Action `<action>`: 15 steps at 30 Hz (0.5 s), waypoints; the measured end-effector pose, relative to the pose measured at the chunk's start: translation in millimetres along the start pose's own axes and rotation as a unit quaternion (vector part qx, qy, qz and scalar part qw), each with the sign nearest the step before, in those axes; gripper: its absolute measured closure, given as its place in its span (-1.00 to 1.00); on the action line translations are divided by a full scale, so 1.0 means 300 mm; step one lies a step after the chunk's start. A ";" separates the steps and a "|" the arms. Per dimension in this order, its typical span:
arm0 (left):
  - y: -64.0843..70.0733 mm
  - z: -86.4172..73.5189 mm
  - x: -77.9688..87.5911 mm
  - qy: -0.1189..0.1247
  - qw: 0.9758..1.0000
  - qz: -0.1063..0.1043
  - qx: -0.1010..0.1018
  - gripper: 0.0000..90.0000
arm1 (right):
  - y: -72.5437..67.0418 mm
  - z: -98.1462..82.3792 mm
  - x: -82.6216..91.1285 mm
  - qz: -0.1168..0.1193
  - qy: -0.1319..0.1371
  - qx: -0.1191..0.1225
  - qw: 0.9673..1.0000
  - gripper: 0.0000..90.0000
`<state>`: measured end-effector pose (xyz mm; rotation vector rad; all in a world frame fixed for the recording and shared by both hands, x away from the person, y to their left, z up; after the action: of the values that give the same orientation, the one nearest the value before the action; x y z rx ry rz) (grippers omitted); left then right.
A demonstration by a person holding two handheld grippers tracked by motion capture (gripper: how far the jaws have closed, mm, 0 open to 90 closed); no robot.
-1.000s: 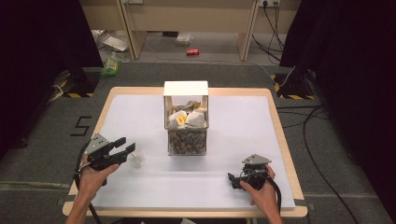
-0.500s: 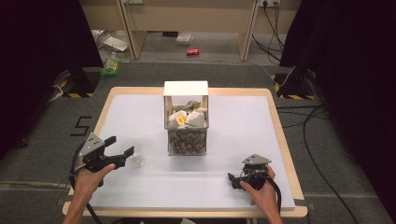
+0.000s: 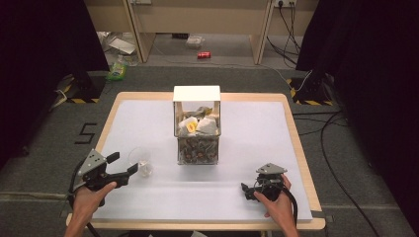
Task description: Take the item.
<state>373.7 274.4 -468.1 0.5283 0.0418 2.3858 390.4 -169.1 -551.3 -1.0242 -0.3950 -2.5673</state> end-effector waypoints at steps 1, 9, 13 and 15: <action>0.000 -0.010 0.001 -0.002 1.000 0.001 0.001 -0.67 | 0.000 0.000 0.000 0.000 0.000 0.000 1.000 -0.99; 0.009 -0.064 0.001 -0.018 1.000 0.000 0.001 -0.66 | 0.000 0.000 0.000 0.000 0.000 0.000 1.000 -0.99; 0.014 -0.077 -0.005 -0.024 1.000 0.000 -0.003 -0.66 | 0.000 0.000 0.000 0.000 0.000 0.000 1.000 -0.99; 0.018 -0.081 -0.007 -0.025 1.000 0.000 -0.004 -0.66 | 0.000 0.000 0.000 0.000 0.000 0.000 1.000 -0.99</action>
<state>362.5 271.7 -490.3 0.5852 0.0103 2.3706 390.4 -169.1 -551.3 -1.0243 -0.3955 -2.5676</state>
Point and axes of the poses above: each handheld gripper's, and its own axes: x roughly backward along the jaws, z roughly out of its top, y roughly to its right, the point moved 7 cm from there along -x, roughly forward along the jaws, and after that the axes turned 10 degrees about -z, right-handed, at the moved point
